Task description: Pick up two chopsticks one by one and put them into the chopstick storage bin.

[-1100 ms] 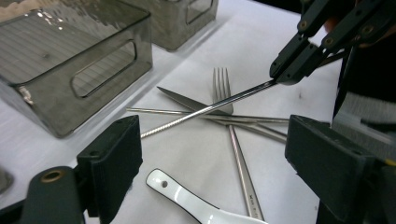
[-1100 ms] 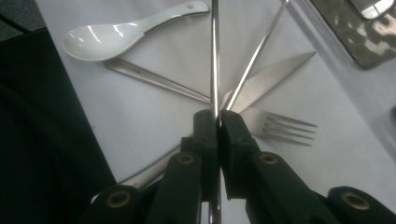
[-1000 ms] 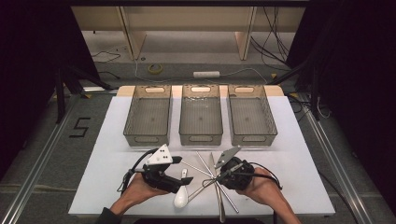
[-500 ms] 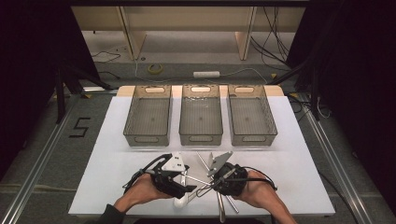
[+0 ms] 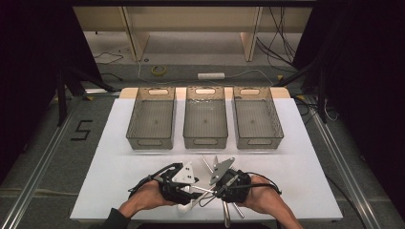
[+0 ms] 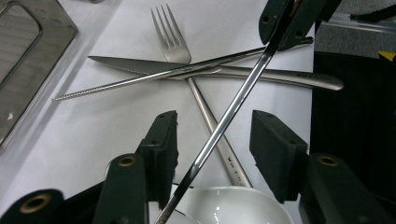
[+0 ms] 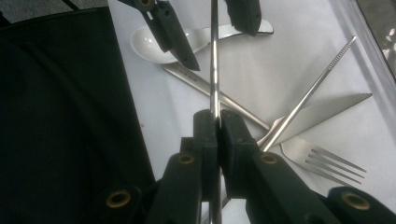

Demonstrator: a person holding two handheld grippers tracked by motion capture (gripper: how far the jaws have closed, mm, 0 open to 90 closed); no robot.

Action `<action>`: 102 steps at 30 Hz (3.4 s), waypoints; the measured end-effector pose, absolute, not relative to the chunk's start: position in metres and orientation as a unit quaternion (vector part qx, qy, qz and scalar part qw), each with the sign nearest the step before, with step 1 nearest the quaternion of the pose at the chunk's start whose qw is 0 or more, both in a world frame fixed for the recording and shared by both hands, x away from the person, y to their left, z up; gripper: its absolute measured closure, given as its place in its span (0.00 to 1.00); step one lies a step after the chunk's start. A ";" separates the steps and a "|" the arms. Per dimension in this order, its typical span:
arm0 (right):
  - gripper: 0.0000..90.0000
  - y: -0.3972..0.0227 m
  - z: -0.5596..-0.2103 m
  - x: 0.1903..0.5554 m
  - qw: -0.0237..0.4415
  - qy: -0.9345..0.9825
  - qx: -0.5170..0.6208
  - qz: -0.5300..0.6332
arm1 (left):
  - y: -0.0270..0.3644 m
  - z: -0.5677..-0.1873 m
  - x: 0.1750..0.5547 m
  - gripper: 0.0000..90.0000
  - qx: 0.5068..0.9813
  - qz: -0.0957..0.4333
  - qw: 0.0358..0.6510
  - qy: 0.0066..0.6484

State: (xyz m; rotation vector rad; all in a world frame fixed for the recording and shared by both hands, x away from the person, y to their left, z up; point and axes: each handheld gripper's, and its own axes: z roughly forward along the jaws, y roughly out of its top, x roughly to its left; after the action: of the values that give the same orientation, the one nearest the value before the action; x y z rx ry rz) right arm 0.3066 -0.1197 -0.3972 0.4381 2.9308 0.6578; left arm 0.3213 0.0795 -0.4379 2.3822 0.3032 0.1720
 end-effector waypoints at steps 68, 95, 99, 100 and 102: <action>0.34 -0.180 -0.410 0.322 0.102 0.868 0.326 0.360 | 0.142 -0.417 0.360 0.95 0.849 0.109 0.398 0.330; 0.26 -0.179 -0.432 0.314 0.096 0.876 0.334 0.335 | 0.207 -0.395 0.437 0.95 0.744 0.165 0.437 0.478; 0.26 -0.178 -0.434 0.314 0.094 0.877 0.333 0.334 | 0.211 -0.395 0.449 0.95 0.736 0.171 0.438 0.487; 0.26 -0.178 -0.434 0.313 0.093 0.877 0.334 0.334 | 0.212 -0.396 0.452 0.95 0.735 0.173 0.437 0.489; 0.26 -0.178 -0.434 0.314 0.092 0.878 0.331 0.334 | 0.214 -0.398 0.458 0.95 0.732 0.172 0.436 0.494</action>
State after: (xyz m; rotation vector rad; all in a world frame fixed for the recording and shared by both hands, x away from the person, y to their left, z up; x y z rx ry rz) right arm 0.3141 -0.1778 -0.4344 0.9834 2.6065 0.9910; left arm 0.4583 0.2138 -0.3978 1.8210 1.2295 0.4284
